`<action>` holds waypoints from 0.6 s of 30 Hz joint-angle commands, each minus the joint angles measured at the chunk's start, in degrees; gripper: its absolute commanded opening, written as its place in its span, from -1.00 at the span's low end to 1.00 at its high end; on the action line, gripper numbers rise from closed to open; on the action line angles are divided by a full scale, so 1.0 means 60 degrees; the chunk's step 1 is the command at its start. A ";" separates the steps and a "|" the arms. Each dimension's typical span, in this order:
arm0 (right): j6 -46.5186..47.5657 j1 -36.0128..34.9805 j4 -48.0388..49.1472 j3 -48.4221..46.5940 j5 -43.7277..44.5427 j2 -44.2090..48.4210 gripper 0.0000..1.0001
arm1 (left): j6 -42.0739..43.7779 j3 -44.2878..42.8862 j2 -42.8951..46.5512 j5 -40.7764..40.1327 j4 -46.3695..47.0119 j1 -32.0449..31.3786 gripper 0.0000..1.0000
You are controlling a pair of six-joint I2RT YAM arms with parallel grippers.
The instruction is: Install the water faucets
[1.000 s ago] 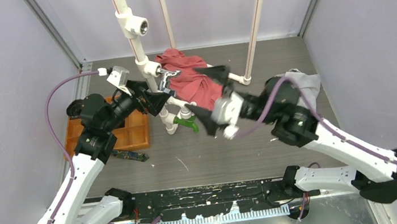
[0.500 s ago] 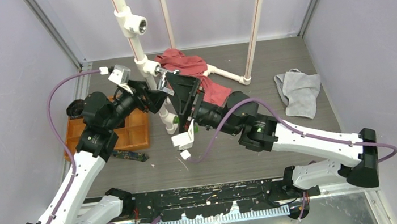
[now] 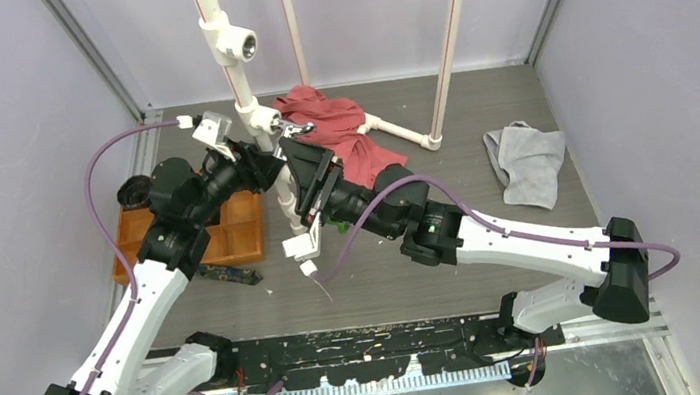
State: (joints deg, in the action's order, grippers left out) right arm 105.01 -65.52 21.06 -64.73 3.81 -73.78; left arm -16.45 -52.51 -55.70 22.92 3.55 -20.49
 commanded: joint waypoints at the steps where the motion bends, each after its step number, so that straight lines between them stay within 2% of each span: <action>1: 0.0323 0.0016 0.0910 -0.0517 0.0167 -0.0033 -0.08 | -0.0218 -0.0053 0.0124 0.0191 0.0741 -0.0030 -0.31; 5: -0.0558 0.0006 0.0866 -0.0752 0.0200 -0.0086 -0.32 | -0.0232 -0.0044 0.0093 0.0262 0.0756 -0.0027 -0.41; 9: -0.3281 0.0006 0.0327 -0.1462 0.0077 0.0072 -0.49 | -0.0260 -0.0041 0.0063 0.0318 0.0756 -0.0031 -0.42; 12: -0.5886 0.0074 -0.0592 -0.2335 -0.0117 0.0114 -0.50 | -0.0263 -0.0042 0.0019 0.0387 0.0757 -0.0031 -0.54; 14: -0.7062 0.0077 -0.0912 -0.2645 -0.0173 0.0092 -0.47 | -0.0299 -0.0053 -0.0033 0.0432 0.0777 -0.0031 -0.60; 18: -1.0102 0.0342 -0.2040 -0.3639 -0.0294 -0.0056 -0.45 | -0.0349 -0.0054 -0.0056 0.0494 0.0792 -0.0032 -0.64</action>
State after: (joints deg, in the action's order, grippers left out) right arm 67.26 -64.95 9.56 -77.43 3.88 -74.67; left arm -15.62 -52.25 -55.92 23.42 4.38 -20.29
